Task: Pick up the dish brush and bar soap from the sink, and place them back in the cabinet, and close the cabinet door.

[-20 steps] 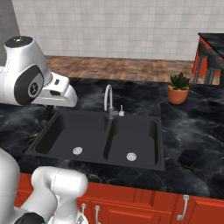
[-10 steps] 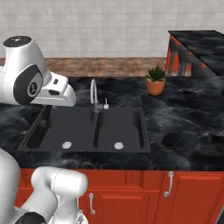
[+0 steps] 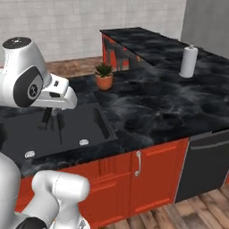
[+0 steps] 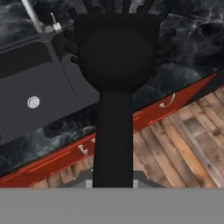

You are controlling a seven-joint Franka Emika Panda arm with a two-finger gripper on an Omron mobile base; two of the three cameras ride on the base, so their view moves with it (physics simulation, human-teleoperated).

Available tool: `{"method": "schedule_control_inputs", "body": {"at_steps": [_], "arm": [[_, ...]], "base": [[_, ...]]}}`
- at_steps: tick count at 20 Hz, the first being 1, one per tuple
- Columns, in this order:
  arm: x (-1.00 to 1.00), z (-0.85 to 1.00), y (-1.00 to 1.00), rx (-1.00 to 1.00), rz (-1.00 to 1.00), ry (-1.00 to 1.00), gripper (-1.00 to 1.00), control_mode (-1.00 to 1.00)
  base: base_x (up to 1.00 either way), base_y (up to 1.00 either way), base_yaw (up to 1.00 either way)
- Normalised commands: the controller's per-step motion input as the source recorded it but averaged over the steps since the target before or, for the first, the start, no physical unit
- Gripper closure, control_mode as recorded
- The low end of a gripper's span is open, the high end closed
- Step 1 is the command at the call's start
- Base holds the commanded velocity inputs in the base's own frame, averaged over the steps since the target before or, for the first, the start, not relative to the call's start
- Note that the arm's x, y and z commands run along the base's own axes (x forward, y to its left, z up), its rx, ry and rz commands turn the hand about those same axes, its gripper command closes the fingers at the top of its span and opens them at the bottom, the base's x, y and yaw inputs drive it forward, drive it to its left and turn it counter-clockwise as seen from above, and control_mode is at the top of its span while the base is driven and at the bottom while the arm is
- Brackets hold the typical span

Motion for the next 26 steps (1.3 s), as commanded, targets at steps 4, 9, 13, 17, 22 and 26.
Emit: {"method": "schedule_control_inputs", "body": {"at_steps": [4, 9, 13, 17, 22, 26], "arm": [[0.0, 0.0, 0.0, 0.0, 0.0, 0.0, 1.0, 1.0], [0.0, 0.0, 0.0, 0.0, 0.0, 0.0, 1.0, 1.0], [0.0, 0.0, 0.0, 0.0, 0.0, 0.0, 1.0, 1.0], [0.0, 0.0, 0.0, 0.0, 0.0, 0.0, 1.0, 1.0], [0.0, 0.0, 0.0, 0.0, 0.0, 0.0, 1.0, 1.0], [0.0, 0.0, 0.0, 0.0, 0.0, 0.0, 1.0, 1.0]], "base": [[-0.07, -0.02, -0.63], [-0.06, -0.06, -0.63], [-0.04, -0.06, -0.63], [-0.04, -0.08, -0.61], [-0.01, -0.2, -0.57], [0.0, -0.23, -0.55]]}}
